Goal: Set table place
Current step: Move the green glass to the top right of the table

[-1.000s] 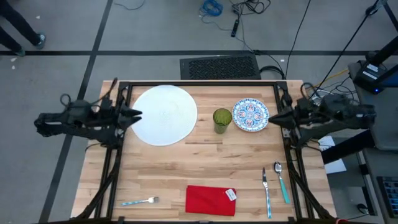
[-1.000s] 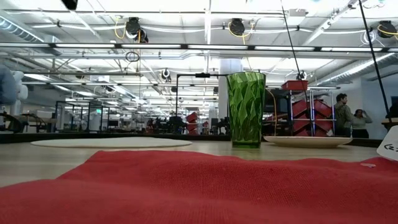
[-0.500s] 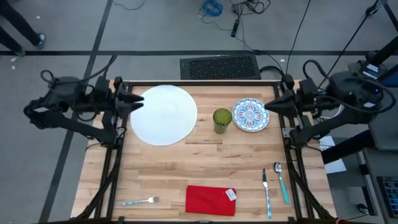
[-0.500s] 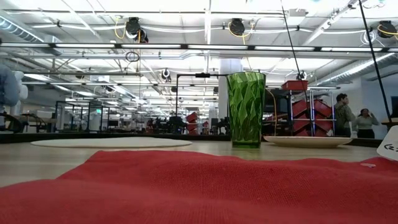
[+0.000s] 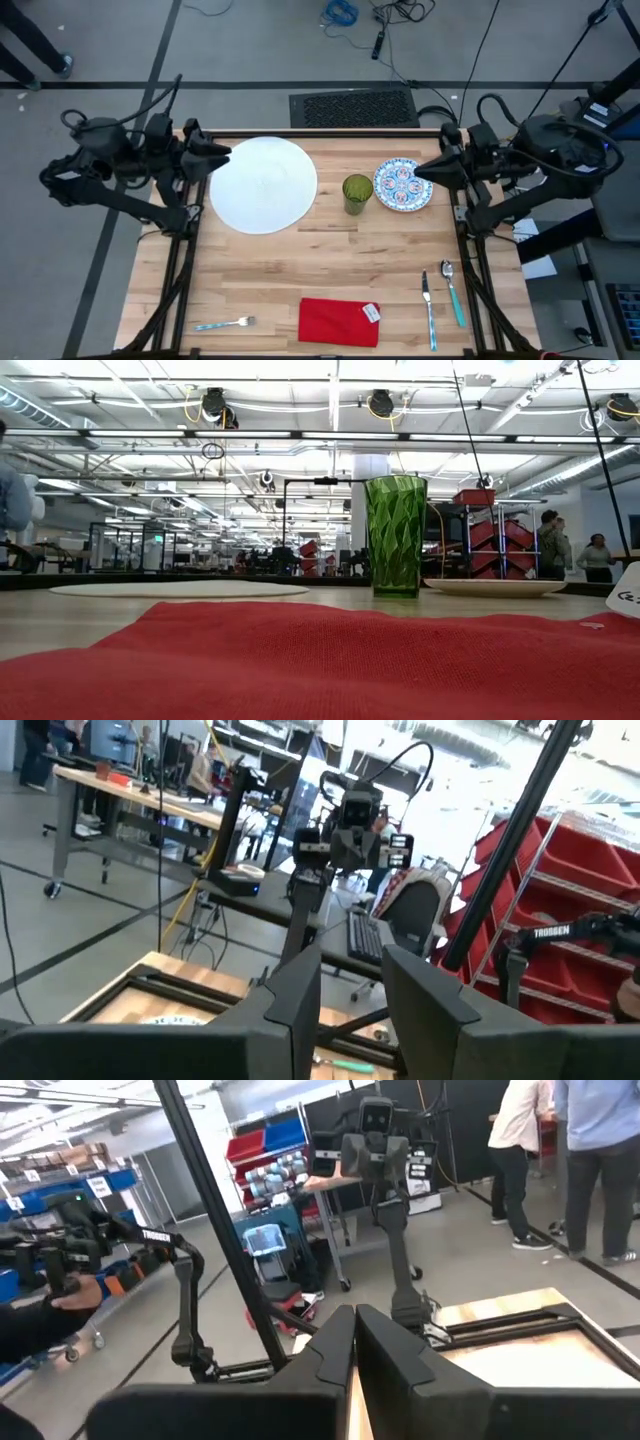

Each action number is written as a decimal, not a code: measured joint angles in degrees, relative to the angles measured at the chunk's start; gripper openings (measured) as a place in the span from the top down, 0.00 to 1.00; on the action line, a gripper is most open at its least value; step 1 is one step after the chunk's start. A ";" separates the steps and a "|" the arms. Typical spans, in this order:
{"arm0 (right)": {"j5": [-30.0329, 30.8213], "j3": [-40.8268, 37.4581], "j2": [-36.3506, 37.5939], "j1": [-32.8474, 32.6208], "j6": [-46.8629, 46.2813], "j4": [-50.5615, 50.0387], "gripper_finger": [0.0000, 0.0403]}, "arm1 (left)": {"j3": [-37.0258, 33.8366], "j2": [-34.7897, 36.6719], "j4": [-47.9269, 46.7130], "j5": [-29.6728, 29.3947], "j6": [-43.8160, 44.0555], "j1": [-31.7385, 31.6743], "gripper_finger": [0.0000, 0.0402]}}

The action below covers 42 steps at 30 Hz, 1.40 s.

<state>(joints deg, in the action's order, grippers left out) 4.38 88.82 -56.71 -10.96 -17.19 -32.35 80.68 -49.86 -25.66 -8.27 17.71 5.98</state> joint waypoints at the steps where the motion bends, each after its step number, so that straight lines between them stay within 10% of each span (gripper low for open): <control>1: 0.00 0.00 -0.27 0.00 -0.04 0.61 1.00 | 0.00 -0.17 0.95 -0.06 -0.02 0.00 0.76; 20: 0.85 0.00 -3.53 -0.02 2.13 4.00 1.00 | 0.00 -9.01 -3.13 -2.38 -1.32 -0.02 0.76; 32: 1.25 -0.04 -16.51 7.22 1.77 -17.00 0.99 | -4.91 -10.74 -23.33 5.74 4.00 0.00 0.76; 42: -0.28 -0.09 -25.21 9.46 6.49 -22.12 0.77 | -11.93 -10.41 -24.56 8.72 3.21 -0.02 0.76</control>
<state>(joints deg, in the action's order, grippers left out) 4.10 88.73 -81.92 -1.50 -10.70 -54.48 68.75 -60.28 -50.22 0.44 20.92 5.96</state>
